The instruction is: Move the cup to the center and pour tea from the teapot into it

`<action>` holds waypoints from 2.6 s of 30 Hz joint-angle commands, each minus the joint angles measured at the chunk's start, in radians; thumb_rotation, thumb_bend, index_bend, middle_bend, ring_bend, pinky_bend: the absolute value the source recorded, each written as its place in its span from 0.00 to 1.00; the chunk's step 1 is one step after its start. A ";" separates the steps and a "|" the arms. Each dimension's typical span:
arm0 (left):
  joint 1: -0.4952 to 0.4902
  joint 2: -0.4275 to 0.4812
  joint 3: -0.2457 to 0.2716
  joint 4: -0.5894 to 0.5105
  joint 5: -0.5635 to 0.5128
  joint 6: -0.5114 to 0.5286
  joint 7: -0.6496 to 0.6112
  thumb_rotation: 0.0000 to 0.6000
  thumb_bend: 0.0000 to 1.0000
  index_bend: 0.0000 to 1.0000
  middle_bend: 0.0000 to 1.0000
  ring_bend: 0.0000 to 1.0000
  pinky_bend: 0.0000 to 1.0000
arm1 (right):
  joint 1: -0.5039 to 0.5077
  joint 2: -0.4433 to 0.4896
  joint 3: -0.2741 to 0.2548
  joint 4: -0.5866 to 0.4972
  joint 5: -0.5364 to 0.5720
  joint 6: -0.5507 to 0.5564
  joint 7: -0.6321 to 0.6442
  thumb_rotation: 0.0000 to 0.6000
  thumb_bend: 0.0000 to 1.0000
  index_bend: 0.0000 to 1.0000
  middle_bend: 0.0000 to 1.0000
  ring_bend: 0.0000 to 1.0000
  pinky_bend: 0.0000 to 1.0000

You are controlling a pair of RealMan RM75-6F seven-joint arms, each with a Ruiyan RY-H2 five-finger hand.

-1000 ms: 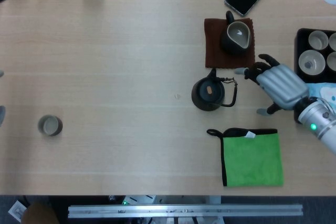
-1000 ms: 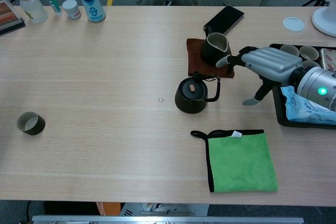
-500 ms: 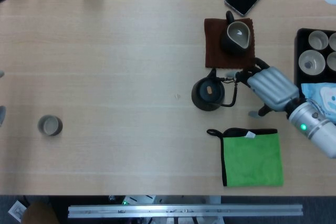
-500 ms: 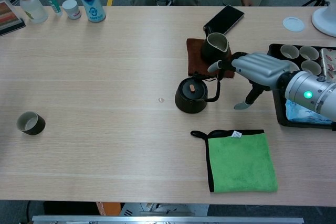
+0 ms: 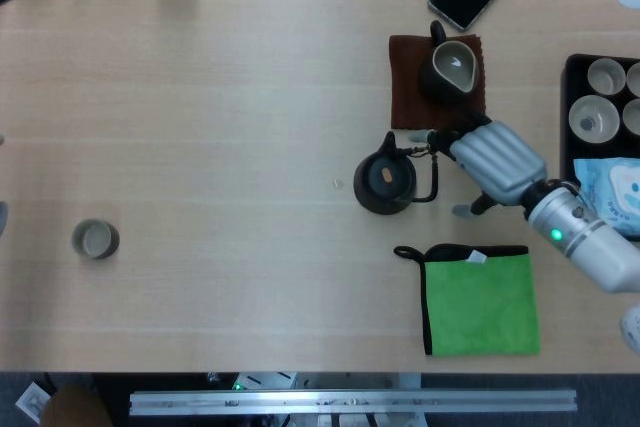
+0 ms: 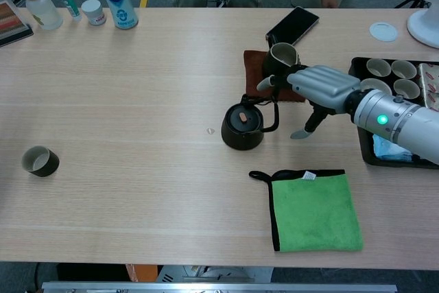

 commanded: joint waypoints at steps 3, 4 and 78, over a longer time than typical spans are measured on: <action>0.002 0.003 -0.001 -0.003 -0.001 0.004 0.001 1.00 0.34 0.21 0.19 0.11 0.03 | 0.029 -0.029 0.022 0.023 0.006 -0.008 0.006 1.00 0.00 0.18 0.33 0.20 0.08; 0.003 0.004 -0.001 -0.004 -0.001 0.005 0.002 1.00 0.34 0.21 0.19 0.11 0.03 | 0.036 -0.034 0.025 0.029 0.007 -0.014 0.005 1.00 0.00 0.18 0.33 0.20 0.08; 0.019 -0.001 0.014 0.016 0.002 -0.003 -0.033 1.00 0.34 0.21 0.19 0.11 0.03 | 0.051 -0.019 0.016 -0.080 0.122 0.159 -0.249 1.00 0.00 0.18 0.33 0.20 0.08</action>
